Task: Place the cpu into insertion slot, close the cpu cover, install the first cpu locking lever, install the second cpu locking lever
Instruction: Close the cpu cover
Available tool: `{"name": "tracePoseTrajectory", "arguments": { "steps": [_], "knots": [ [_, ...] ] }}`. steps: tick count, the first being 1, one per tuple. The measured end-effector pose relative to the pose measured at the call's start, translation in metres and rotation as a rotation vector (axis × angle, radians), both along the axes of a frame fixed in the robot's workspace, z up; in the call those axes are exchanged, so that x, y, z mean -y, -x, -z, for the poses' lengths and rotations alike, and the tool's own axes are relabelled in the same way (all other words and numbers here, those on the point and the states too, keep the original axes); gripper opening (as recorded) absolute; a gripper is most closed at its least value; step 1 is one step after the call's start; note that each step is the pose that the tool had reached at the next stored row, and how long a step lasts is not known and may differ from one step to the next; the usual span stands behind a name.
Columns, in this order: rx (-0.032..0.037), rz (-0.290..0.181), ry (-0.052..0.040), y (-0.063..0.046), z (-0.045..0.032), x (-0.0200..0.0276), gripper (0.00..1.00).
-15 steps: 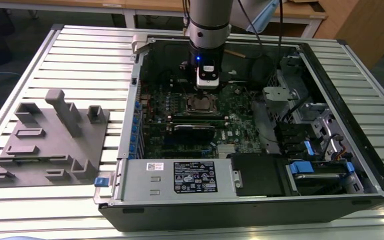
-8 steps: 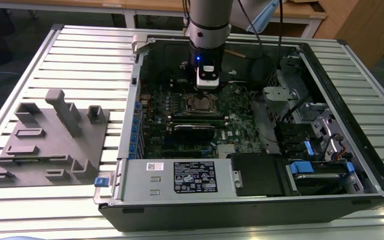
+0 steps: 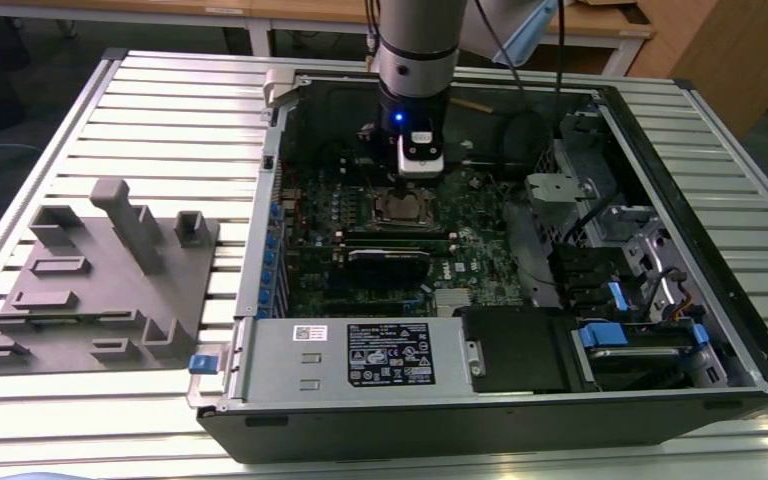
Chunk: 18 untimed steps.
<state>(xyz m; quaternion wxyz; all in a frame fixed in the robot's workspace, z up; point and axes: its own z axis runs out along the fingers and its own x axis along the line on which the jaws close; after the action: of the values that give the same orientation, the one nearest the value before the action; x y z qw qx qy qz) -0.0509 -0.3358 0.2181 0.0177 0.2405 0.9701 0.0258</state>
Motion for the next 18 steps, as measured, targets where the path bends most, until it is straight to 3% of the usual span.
{"name": "tracePoseTrajectory", "arguments": {
  "steps": [18],
  "knots": [
    [-0.0002, -0.326, 0.0006, 0.0000, 0.0016, 0.0000, 0.11]
  ]
}}
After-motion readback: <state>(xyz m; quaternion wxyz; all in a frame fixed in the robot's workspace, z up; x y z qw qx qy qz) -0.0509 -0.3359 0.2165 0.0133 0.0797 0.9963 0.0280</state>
